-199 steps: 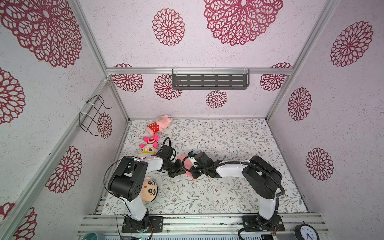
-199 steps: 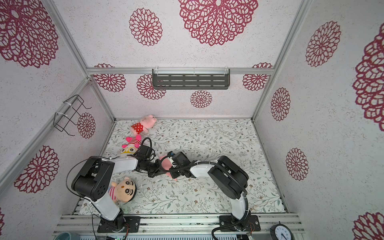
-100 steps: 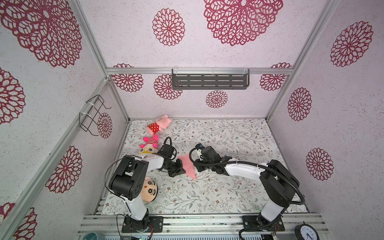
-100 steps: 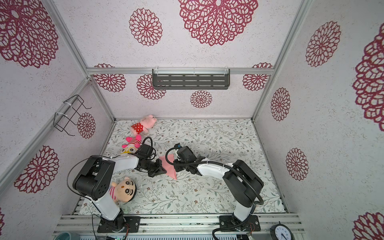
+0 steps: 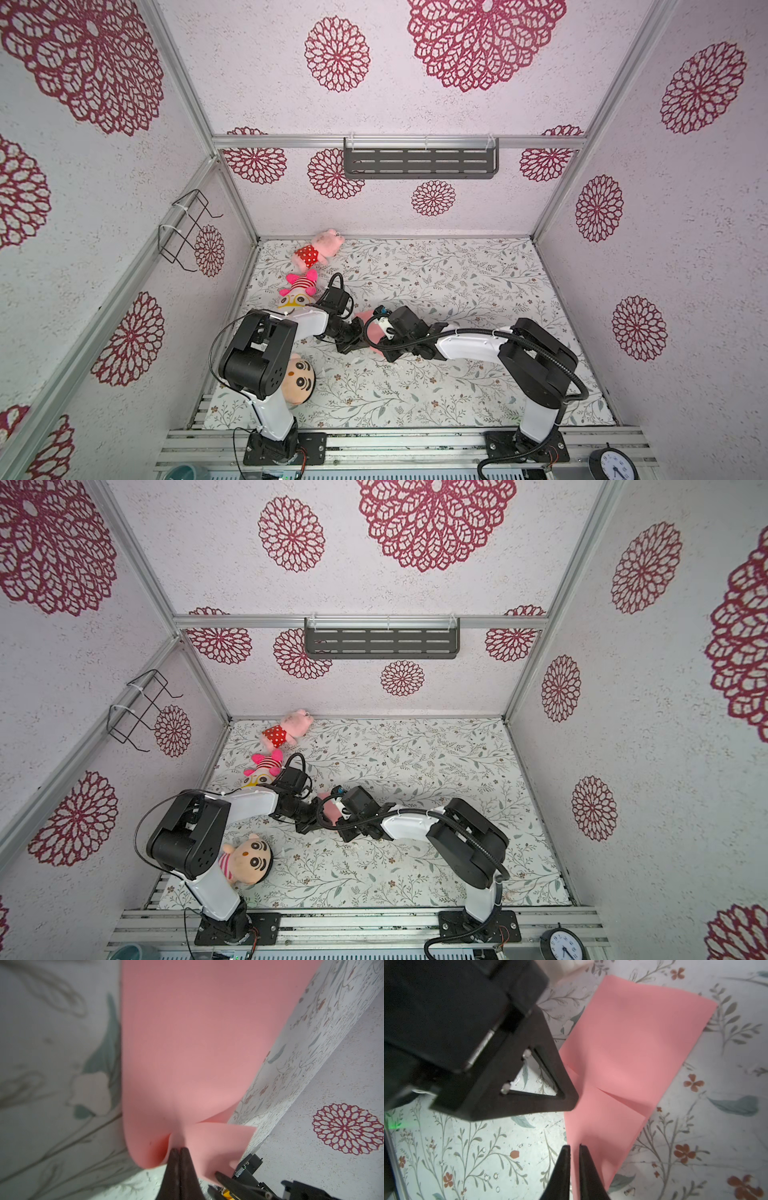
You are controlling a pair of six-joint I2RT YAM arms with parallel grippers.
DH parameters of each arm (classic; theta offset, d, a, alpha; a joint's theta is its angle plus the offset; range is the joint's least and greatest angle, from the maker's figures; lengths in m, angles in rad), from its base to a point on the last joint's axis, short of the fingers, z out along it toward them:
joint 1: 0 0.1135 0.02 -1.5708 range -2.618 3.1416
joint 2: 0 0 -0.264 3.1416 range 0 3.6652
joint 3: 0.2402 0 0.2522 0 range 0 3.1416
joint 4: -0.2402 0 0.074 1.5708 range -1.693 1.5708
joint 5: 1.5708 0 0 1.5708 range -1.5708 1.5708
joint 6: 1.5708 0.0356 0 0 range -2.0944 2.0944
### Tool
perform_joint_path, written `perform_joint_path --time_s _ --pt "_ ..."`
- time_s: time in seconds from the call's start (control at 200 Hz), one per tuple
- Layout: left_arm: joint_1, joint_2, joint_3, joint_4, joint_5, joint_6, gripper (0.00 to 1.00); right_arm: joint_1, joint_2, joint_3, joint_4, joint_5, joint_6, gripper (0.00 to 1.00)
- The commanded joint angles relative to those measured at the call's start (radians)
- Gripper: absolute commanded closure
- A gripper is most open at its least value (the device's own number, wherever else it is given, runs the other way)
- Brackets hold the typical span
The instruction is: Fold a paper plane with a square sheet of paper (pick it up from the middle)
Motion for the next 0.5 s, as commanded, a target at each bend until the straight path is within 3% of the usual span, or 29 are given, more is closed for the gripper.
perform_joint_path --time_s 0.0,0.495 --pt "-0.001 0.042 -0.009 -0.05 -0.061 0.005 0.98 0.001 0.012 0.034 0.005 -0.023 -0.021 0.87" --pt "0.001 0.071 -0.005 -0.064 -0.074 0.0 0.99 0.003 0.036 0.032 -0.09 0.009 -0.069 0.87"
